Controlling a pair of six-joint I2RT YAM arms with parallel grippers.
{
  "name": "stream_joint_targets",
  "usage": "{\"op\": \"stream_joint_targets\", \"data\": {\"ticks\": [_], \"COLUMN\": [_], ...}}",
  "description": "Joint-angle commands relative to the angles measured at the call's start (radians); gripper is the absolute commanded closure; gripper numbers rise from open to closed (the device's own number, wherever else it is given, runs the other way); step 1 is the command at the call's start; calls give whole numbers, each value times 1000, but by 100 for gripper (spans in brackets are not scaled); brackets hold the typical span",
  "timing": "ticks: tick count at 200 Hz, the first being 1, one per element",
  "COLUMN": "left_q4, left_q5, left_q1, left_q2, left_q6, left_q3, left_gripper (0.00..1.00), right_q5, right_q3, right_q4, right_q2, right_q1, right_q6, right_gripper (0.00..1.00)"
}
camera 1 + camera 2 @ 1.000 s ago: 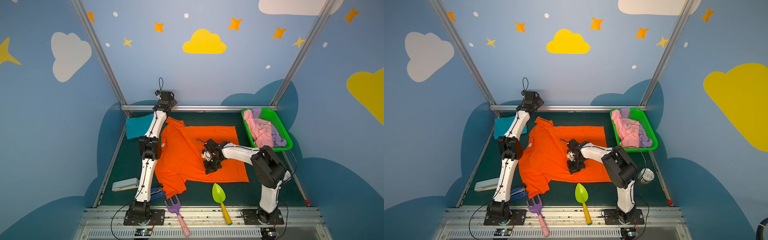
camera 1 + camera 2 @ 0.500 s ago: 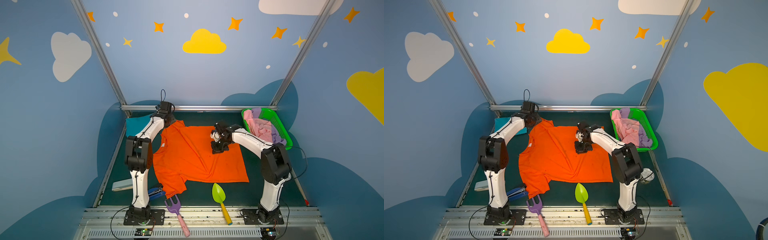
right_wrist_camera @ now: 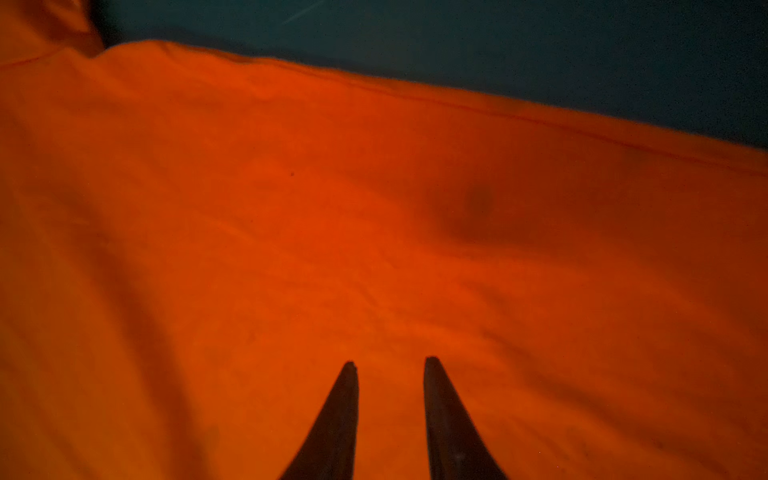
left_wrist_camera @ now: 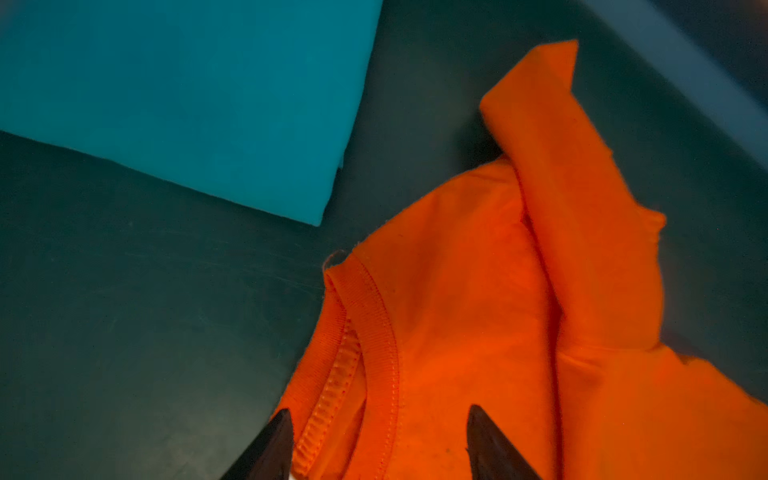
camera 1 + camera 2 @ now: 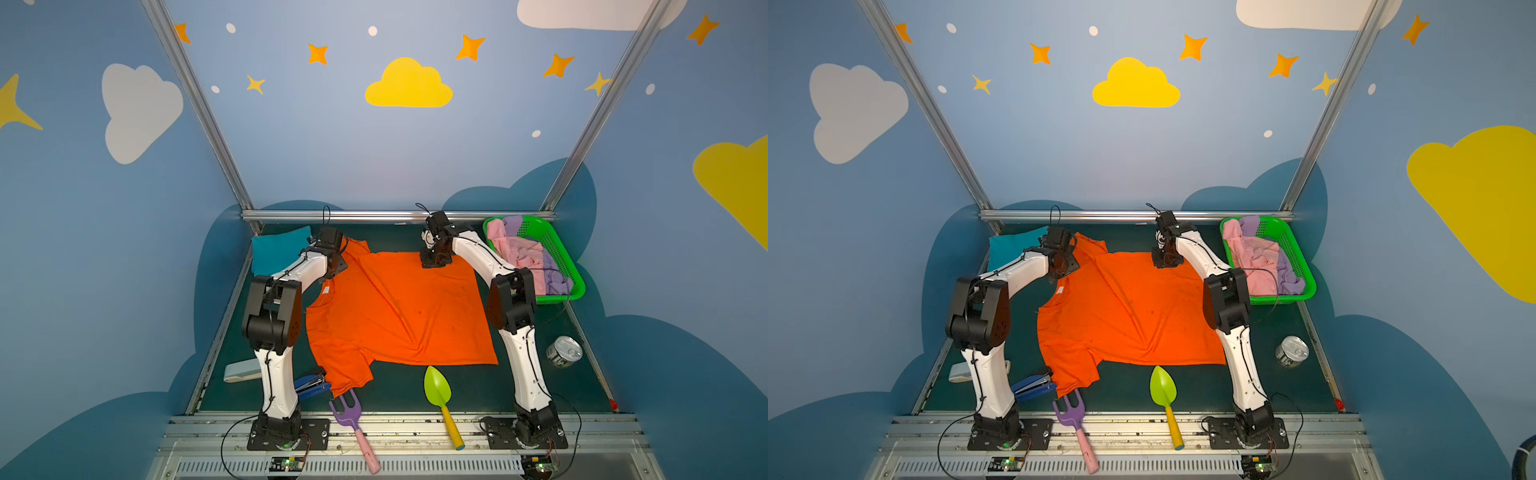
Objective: Fold and stack the t-shirts
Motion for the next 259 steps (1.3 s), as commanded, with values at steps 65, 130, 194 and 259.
{"op": "stream_joint_targets", "data": {"ticks": [65,130,194,259], "left_q4": [-4,-43,-116,-196], "left_q5": [29,61,18,-37], "left_q1": [45,100,133,132], "left_q2": [139,81,-1,7], "left_q6": [-13,-64,-107,-151], "left_q3": [17,-44,-101,-100], "left_gripper": [43,96,96,96], "right_q5": [196,292,361,311], "right_q3": [58,98,98,98], "right_q4": [216,226,182,118], "right_q2": [117,165,166,170], "right_q1": [-25,-53,-104,-181], "right_q6": [-135,-156,-77,62], "right_gripper": [41,29,27,27]}}
